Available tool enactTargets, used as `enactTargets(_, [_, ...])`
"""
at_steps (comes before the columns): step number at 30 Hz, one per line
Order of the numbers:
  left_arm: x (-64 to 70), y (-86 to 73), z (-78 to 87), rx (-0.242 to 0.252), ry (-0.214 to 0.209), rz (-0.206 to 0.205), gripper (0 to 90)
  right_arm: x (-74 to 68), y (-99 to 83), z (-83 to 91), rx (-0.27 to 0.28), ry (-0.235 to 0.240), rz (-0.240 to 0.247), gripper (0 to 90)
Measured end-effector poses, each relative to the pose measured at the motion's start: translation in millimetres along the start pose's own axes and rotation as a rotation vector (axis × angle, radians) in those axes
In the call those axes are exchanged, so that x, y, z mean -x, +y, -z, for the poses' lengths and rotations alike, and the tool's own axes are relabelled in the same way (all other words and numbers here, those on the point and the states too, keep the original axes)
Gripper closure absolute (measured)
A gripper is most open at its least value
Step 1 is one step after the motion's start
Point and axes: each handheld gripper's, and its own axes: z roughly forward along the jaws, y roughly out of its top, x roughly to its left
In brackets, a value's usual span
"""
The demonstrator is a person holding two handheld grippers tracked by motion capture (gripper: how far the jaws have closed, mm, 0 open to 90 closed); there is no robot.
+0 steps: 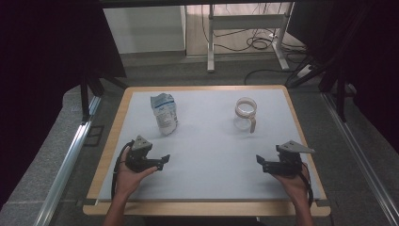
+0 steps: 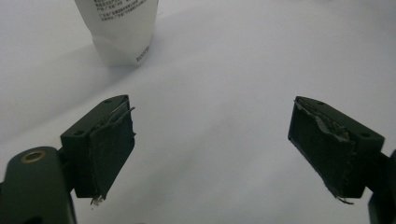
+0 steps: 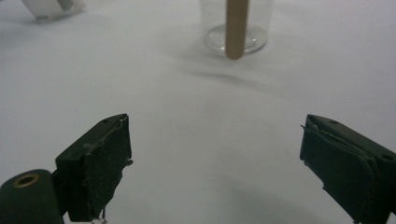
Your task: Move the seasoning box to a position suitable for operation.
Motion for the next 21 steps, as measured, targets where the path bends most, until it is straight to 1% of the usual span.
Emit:
enactTargets(2, [-1.7, -1.3, 0.3, 0.003, 0.000, 0.006, 13.8, 8.1, -1.7, 5.2, 0.014, -0.002, -0.043, 11.0])
enactTargets(4, [-2.1, -1.3, 1.3, 0.010, -0.002, 0.006, 13.4, 13.4, -2.6, 10.4, 0.034, 0.004, -0.060, 12.2])
enactTargets(5, [-0.8, -0.7, 3.7, 0.023, -0.004, -0.001, 13.2, 14.7, -2.6, 12.6, 0.038, 0.007, -0.066, 12.4])
enactTargets(6, [0.3, -0.3, 4.6, 0.026, -0.001, -0.004, 13.1, 14.9, -2.6, 14.4, 0.039, 0.007, -0.066, 12.7])
enactTargets(7, [0.3, -0.3, 4.6, 0.026, -0.001, -0.004, 13.4, 14.6, -2.5, 15.2, 0.036, 0.001, -0.060, 12.8])
enactTargets(8, [2.4, -0.4, 5.9, 0.027, -0.011, -0.011, 14.5, 14.3, -2.2, 15.4, 0.029, -0.004, -0.057, 13.2])
enactTargets(11, [4.8, -1.4, 6.1, 0.035, -0.006, -0.015, 16.4, 12.8, -1.8, 14.1, 0.018, -0.003, -0.054, 14.3])
enactTargets(12, [5.9, -1.9, 6.0, 0.040, -0.007, -0.013, 17.3, 11.3, -1.5, 13.3, 0.013, 0.002, -0.053, 14.9])
enactTargets(13, [7.5, -2.8, 5.7, 0.043, -0.014, -0.018, 19.8, 6.4, -0.3, 11.3, 0.001, 0.014, -0.034, 15.0])
enactTargets(14, [7.5, -2.8, 5.7, 0.043, -0.014, -0.018, 20.2, 6.4, -0.3, 11.3, 0.001, 0.014, -0.034, 15.0])
enactTargets(15, [8.3, -3.1, 5.3, 0.035, -0.012, -0.022, 20.9, 0.6, 1.9, 9.9, -0.007, 0.018, -0.009, 15.1])
enactTargets(19, [10.0, -4.1, 5.0, 0.005, -0.020, -0.035, 21.9, -3.7, 5.4, 8.9, -0.012, 0.026, 0.008, 15.1])
enactTargets(21, [10.3, -5.1, 5.4, 0.002, -0.024, -0.040, 22.0, -3.9, 8.1, 8.6, -0.013, 0.031, 0.009, 15.1])
